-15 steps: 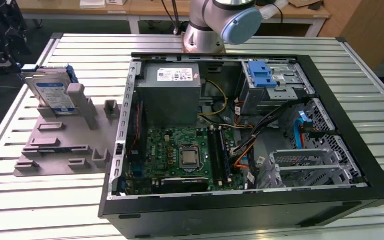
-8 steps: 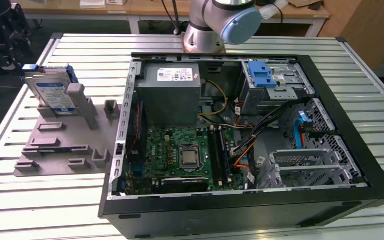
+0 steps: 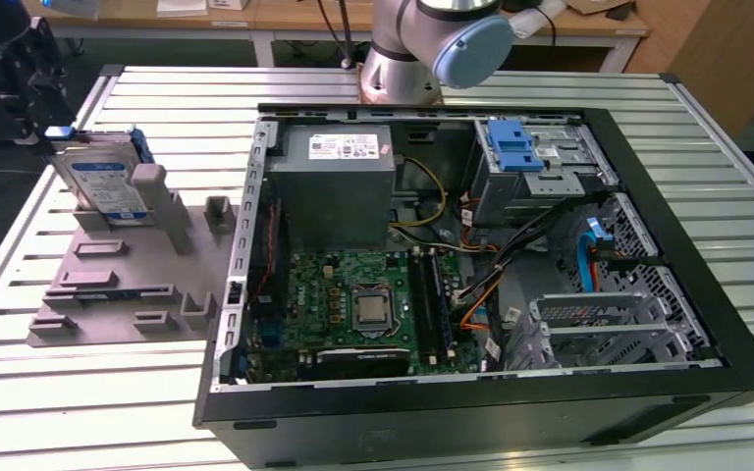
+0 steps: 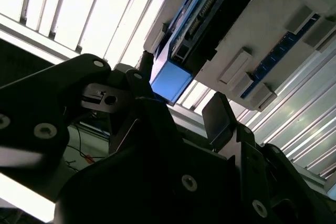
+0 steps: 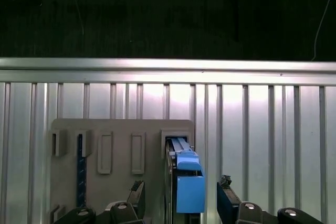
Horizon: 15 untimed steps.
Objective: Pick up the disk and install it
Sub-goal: 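Pick up the disk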
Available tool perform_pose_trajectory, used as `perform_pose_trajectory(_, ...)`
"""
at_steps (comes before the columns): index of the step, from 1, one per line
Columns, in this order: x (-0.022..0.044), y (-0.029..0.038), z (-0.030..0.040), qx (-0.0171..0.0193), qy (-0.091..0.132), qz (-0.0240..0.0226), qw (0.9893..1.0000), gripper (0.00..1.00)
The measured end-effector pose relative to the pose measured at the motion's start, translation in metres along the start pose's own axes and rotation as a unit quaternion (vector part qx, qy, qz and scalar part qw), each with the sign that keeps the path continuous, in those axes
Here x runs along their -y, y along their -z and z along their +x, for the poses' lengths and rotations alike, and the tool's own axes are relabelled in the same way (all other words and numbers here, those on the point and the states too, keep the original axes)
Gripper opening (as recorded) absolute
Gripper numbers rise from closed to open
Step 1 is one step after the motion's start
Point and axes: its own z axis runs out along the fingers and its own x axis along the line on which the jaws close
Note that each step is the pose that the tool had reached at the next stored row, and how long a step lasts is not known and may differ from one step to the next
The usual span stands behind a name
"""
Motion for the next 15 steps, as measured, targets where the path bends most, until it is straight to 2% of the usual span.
perform_pose_trajectory(5, -0.0004, -0.0033, 0.0, -0.0001, 0.0, -0.0002, 1.0, 0.63)
perform_pose_trajectory(6, -0.0004, -0.0033, 0.0, -0.0001, 0.0, -0.0002, 1.0, 0.56)
perform_pose_trajectory(15, -0.0003, -0.0048, 0.0001, 0.0, 0.0, 0.0, 1.0, 0.56)
